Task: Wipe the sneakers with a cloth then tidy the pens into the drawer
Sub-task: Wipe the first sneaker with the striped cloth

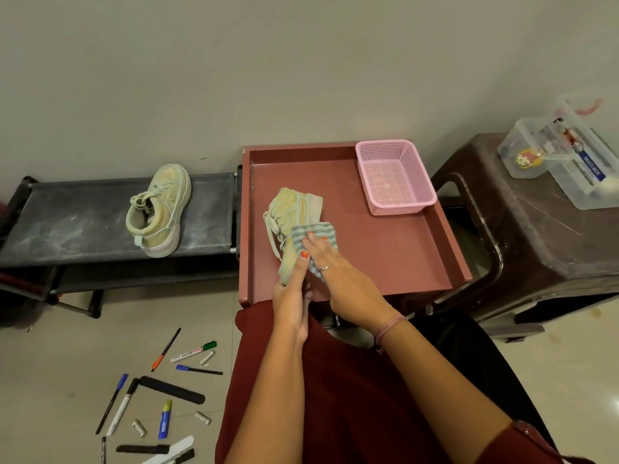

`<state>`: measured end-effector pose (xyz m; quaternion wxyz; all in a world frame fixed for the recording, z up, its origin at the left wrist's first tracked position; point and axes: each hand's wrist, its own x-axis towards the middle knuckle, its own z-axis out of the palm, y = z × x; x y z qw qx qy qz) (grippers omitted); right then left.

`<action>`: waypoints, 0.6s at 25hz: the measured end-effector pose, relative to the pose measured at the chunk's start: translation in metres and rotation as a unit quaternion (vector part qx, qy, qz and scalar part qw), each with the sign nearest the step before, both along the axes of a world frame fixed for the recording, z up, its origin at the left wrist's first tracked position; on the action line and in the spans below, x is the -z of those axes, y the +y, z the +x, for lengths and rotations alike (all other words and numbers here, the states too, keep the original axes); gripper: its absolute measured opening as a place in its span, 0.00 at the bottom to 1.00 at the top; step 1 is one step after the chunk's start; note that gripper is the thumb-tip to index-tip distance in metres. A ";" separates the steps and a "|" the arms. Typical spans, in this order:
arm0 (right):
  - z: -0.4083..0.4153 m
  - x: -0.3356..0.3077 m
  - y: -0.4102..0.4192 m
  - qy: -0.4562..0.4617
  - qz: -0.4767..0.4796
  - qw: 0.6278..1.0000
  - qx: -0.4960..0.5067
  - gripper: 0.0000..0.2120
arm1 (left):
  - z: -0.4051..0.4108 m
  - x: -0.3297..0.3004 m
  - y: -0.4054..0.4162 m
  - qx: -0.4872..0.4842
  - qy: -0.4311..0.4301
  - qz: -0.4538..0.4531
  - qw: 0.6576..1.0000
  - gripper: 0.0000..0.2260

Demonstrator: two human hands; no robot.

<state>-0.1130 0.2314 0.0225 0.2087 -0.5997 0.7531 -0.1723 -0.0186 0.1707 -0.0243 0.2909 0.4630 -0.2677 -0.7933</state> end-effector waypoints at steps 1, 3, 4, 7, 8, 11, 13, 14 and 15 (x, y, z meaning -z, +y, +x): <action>0.000 -0.001 -0.003 0.014 -0.001 1.000 -0.006 0.44 | -0.001 0.002 0.000 -0.006 0.000 0.008 1.000 0.27; -0.003 -0.001 -0.009 0.009 0.006 1.000 0.003 0.43 | -0.001 0.003 0.000 -0.005 0.002 0.012 1.000 0.27; -0.006 0.001 -0.013 -0.008 0.011 1.000 0.017 0.42 | 0.000 0.003 0.000 0.000 0.003 0.005 1.000 0.28; -0.025 0.010 -0.019 -0.042 0.030 0.997 0.057 0.42 | 0.002 0.000 -0.001 0.020 -0.024 -0.009 0.999 0.28; -0.030 0.015 -0.017 -0.038 0.035 0.996 0.066 0.43 | 0.002 0.001 -0.001 0.029 -0.041 -0.012 0.999 0.28; -0.030 0.022 0.001 -0.060 0.026 0.994 0.090 0.42 | 0.005 0.002 -0.001 0.056 -0.072 -0.031 0.995 0.31; -0.014 0.023 0.024 -0.070 0.001 0.995 0.073 0.42 | 0.005 0.003 -0.002 0.095 -0.061 -0.052 0.992 0.23; -0.005 0.022 0.036 -0.068 -0.015 0.996 0.058 0.42 | 0.005 0.002 -0.002 0.114 -0.056 -0.062 0.990 0.18; 0.003 0.021 0.046 -0.055 -0.027 0.997 0.044 0.42 | 0.006 0.001 -0.003 0.128 -0.053 -0.072 0.988 0.16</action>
